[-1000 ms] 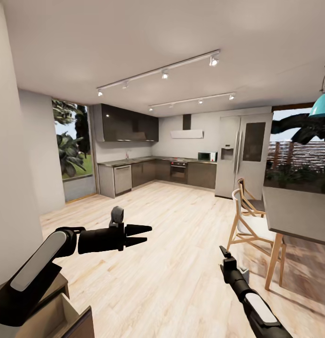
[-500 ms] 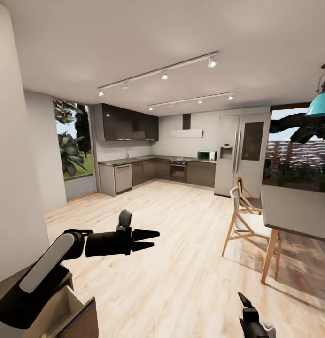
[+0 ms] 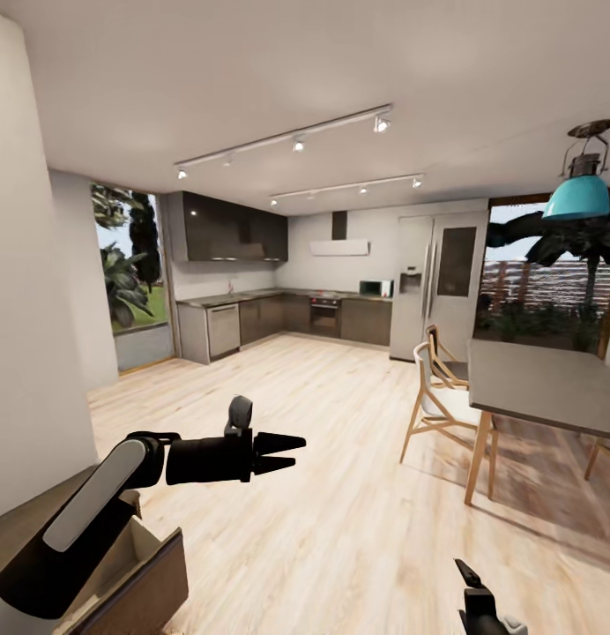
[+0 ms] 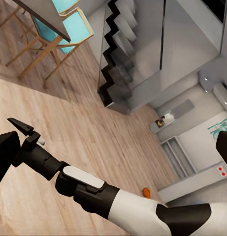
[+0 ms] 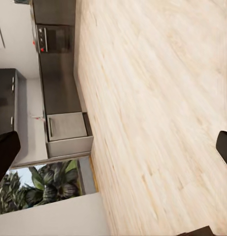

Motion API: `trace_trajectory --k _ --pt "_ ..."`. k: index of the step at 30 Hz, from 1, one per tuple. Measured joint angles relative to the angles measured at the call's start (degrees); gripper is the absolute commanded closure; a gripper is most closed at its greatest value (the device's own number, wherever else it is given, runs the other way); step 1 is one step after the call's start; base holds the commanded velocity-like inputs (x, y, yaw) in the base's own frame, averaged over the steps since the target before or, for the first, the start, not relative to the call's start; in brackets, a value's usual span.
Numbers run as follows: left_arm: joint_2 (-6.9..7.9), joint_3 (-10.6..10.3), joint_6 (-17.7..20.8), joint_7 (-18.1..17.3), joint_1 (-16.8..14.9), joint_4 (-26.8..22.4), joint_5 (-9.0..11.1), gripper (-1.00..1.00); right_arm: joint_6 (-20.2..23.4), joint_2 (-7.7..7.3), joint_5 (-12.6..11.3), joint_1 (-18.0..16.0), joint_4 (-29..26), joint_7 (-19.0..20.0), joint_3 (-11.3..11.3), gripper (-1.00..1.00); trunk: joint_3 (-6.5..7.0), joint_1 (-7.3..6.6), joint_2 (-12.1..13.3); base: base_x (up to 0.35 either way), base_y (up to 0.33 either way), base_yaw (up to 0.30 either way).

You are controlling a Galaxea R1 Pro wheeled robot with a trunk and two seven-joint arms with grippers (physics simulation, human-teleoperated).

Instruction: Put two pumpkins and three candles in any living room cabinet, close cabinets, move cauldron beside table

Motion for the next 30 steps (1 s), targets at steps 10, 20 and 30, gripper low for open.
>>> trace_trajectory --k 10,20,30 --pt "-0.01 -0.03 0.0 -0.03 0.0 0.08 0.03 -1.0 -0.08 -0.02 0.06 0.0 0.33 0.1 -0.05 -1.0 -0.78 -0.02 -0.01 -0.038 0.0 -0.154" --pt "-0.02 -0.04 0.0 -0.03 0.0 0.08 0.03 -1.0 -0.09 -0.02 0.03 0.0 0.82 0.18 -0.1 -1.0 -1.56 -0.02 -0.01 -0.001 0.0 -0.162" --pt "-0.01 -0.11 0.0 -0.03 0.0 0.08 0.03 -1.0 -0.09 -0.02 0.01 0.0 1.9 0.18 -0.09 -1.0 -2.32 -0.02 -0.01 0.0 0.0 -0.182"
